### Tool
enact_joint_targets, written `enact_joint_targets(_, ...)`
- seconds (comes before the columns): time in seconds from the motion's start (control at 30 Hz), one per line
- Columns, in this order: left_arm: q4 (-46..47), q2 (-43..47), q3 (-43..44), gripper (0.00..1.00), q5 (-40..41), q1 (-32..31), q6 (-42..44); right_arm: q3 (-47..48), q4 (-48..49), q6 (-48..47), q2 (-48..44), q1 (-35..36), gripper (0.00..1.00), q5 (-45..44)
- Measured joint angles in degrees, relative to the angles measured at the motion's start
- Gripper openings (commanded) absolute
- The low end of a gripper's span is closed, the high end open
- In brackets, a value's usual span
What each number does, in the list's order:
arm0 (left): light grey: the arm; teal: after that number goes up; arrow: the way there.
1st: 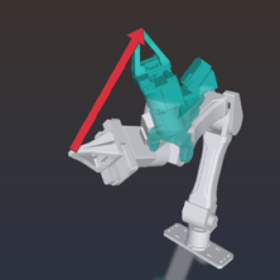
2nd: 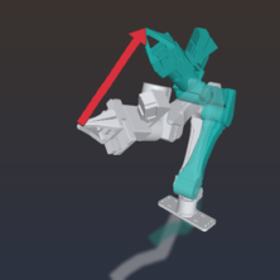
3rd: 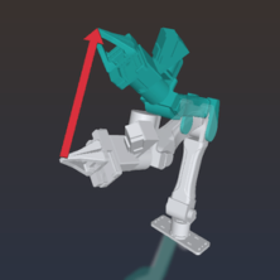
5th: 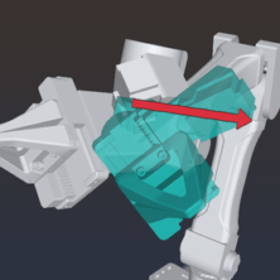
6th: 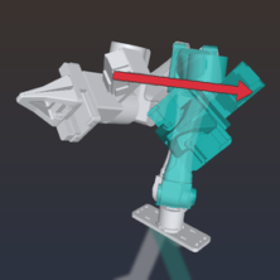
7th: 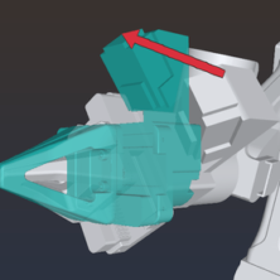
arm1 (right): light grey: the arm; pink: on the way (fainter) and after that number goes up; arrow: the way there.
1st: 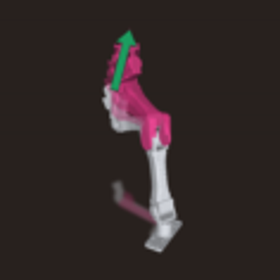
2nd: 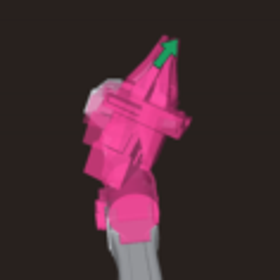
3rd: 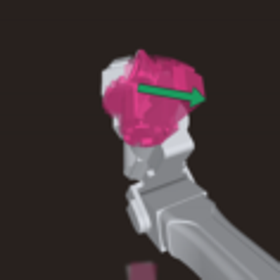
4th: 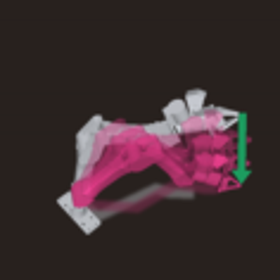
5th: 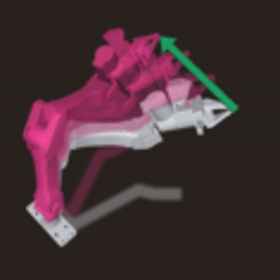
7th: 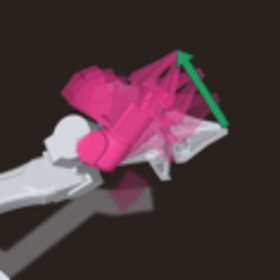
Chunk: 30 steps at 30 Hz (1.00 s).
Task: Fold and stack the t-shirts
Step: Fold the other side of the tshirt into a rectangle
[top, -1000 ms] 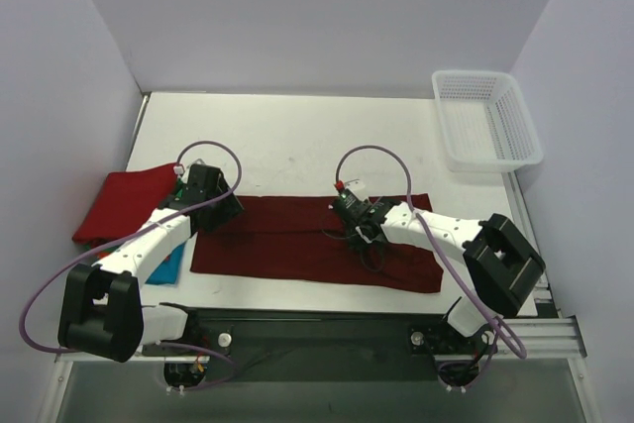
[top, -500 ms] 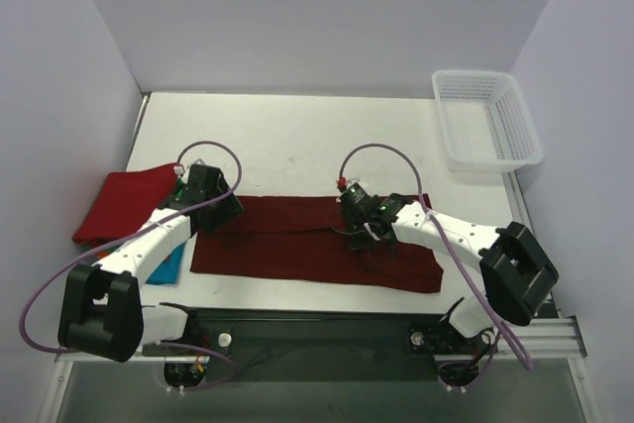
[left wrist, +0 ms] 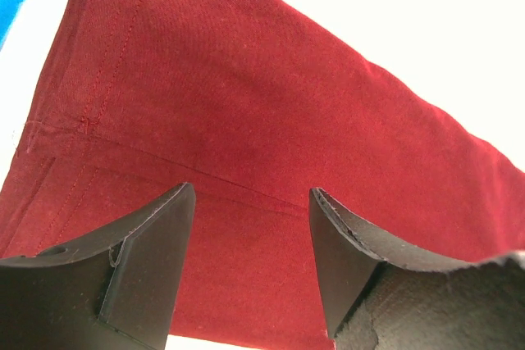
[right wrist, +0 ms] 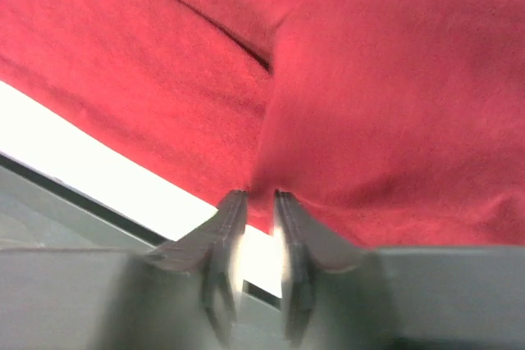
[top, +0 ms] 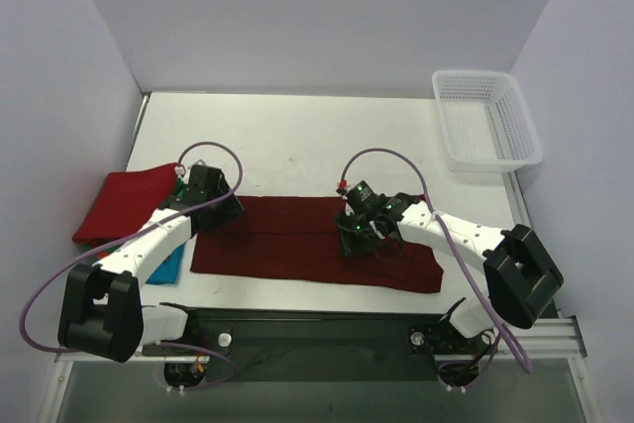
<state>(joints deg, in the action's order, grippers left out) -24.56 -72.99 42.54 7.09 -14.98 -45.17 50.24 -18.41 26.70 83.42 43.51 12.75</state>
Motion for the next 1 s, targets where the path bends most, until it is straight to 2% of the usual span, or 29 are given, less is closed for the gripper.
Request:
enact_joint_targets(0.07, 0.1, 0.0, -0.2, 0.68, 0.0, 0.0, 0.0, -0.5, 0.6, 0.5, 0.7, 0.1, 0.44, 0.4)
enact_joint_targets(0.17, 0.2, 0.0, -0.7, 0.68, -0.1, -0.2, 0.0, -2.0, 1.1, 1.9, 0.0, 0.1, 0.5, 0.0)
enact_joint_targets(0.27, 0.2, 0.0, -1.0, 0.68, -0.2, -0.3, 0.0, -4.4, 0.9, 4.2, -4.2, -0.4, 0.5, -1.5)
enact_joint_targets(0.33, 0.3, 0.0, -1.0, 0.68, -0.2, -0.4, 0.0, -6.7, 0.5, 7.0, -10.1, -1.7, 0.48, -3.5)
enact_joint_targets(0.57, 0.9, 0.1, -1.2, 0.68, -0.4, -1.4, -0.1, -17.3, -4.2, 17.2, -32.9, -10.3, 0.4, -11.6)
enact_joint_targets(0.67, 1.2, 0.1, -1.4, 0.68, -0.5, -2.1, -0.3, -23.5, -7.8, 20.3, -40.3, -15.1, 0.4, -12.6)
enact_joint_targets(0.83, 1.6, 0.0, -1.4, 0.68, -1.0, -3.2, -0.7, -28.0, -10.6, 21.6, -42.4, -21.6, 0.4, -11.7)
enact_joint_targets(1.0, 1.7, 0.0, -1.4, 0.68, -1.2, -3.4, -0.7, -29.3, -10.1, 22.2, -41.7, -22.2, 0.41, -10.2)
